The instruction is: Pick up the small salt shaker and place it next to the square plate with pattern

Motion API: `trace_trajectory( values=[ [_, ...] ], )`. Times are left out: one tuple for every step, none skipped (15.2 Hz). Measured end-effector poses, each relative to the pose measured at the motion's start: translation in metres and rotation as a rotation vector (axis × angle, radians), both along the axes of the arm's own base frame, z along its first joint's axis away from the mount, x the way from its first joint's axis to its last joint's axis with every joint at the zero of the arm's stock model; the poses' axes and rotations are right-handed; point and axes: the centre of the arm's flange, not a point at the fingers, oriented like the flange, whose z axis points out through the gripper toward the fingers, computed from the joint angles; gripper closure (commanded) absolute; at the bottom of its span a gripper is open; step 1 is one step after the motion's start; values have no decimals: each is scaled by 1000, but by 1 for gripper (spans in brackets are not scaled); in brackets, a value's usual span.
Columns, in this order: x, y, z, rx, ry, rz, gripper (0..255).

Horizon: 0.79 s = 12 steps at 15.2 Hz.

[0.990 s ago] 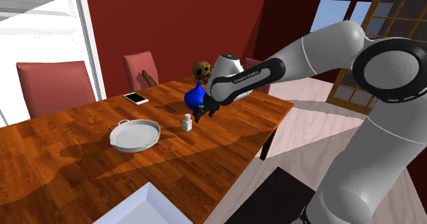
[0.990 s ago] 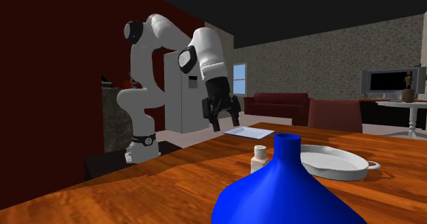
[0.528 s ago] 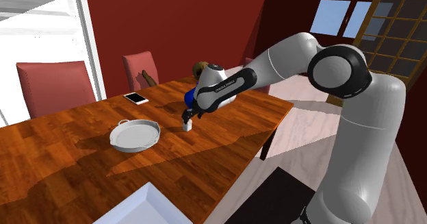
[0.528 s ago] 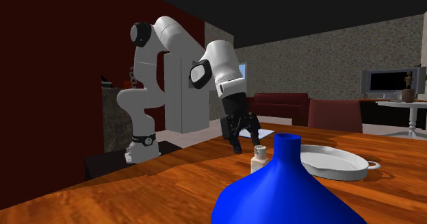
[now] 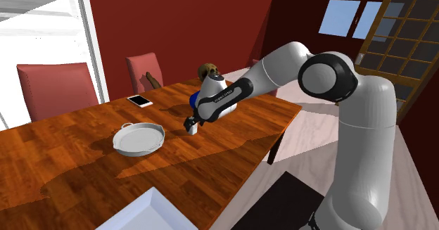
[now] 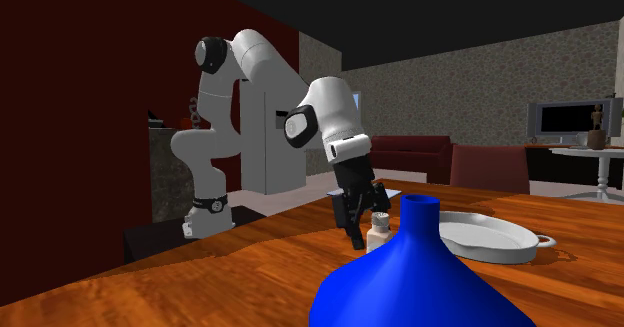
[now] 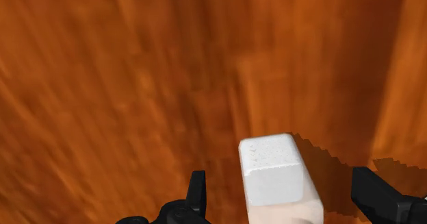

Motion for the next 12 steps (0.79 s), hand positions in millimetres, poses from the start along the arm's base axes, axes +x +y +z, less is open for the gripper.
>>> trace_trajectory(
  values=[
    [1,0,-2,0,0,0,0],
    [1,0,-3,0,0,0,0],
    [2,0,-4,0,0,0,0],
    [2,0,-4,0,0,0,0],
    [2,0,-4,0,0,0,0],
    [2,0,-4,0,0,0,0],
    [2,0,-4,0,0,0,0],
    [2,0,-4,0,0,0,255],
    [2,0,-4,0,0,0,255],
    [2,0,-4,0,-1,0,255],
    [2,0,-4,0,-1,0,255],
    [2,0,-4,0,-1,0,255]
  ],
)
